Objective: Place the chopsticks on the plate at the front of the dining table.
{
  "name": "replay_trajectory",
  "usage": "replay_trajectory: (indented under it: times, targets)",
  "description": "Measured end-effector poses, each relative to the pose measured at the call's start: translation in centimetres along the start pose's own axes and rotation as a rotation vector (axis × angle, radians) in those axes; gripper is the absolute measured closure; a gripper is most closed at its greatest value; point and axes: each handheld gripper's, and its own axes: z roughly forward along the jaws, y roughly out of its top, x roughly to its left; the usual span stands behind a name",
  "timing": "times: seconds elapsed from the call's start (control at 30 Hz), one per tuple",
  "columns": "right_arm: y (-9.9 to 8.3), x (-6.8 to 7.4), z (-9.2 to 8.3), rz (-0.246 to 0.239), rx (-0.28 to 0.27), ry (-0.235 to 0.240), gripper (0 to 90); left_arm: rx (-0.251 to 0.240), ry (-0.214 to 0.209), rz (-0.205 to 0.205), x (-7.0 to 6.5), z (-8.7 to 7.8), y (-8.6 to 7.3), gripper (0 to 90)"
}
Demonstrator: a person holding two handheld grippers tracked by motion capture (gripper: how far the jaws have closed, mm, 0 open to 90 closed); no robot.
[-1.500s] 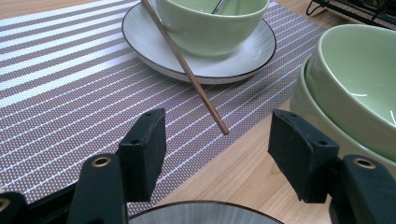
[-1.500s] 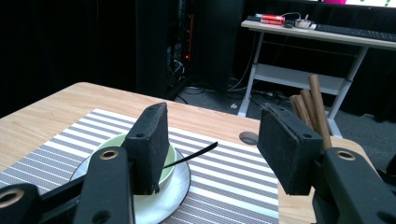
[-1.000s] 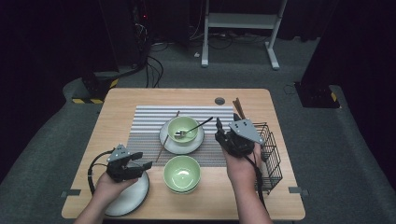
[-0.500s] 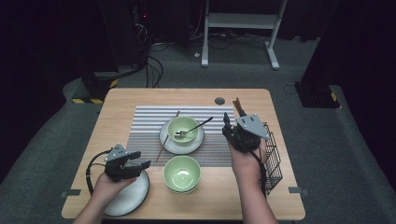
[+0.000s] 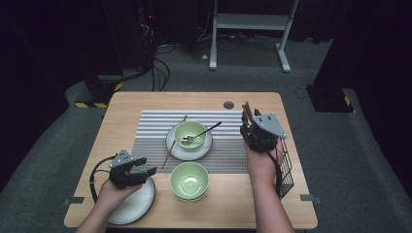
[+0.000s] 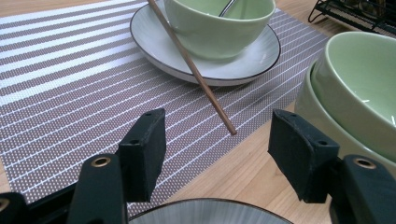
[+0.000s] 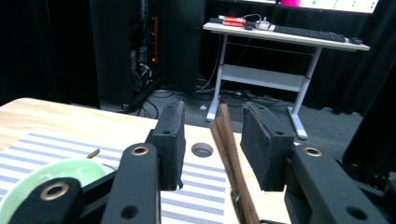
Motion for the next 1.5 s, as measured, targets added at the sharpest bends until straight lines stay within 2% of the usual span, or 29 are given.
replay_trajectory:
  times: [0.57, 0.83, 1.5]
  targets:
    - [-0.8, -1.0, 2.5, 0.019, 0.038, -0.034, 68.3, 0.007, -0.021, 0.001, -0.2, 0.4, -0.1, 36.9]
    - [-1.0, -1.3, 3.3, 0.018, 0.048, -0.041, 66.9, -0.004, -0.021, -0.001, 0.0, 0.1, -0.1, 36.8]
    - [-1.9, -1.1, 5.5, 0.010, 0.096, -0.062, 65.8, -0.003, -0.013, -0.012, 0.4, -0.1, -0.2, 37.0]
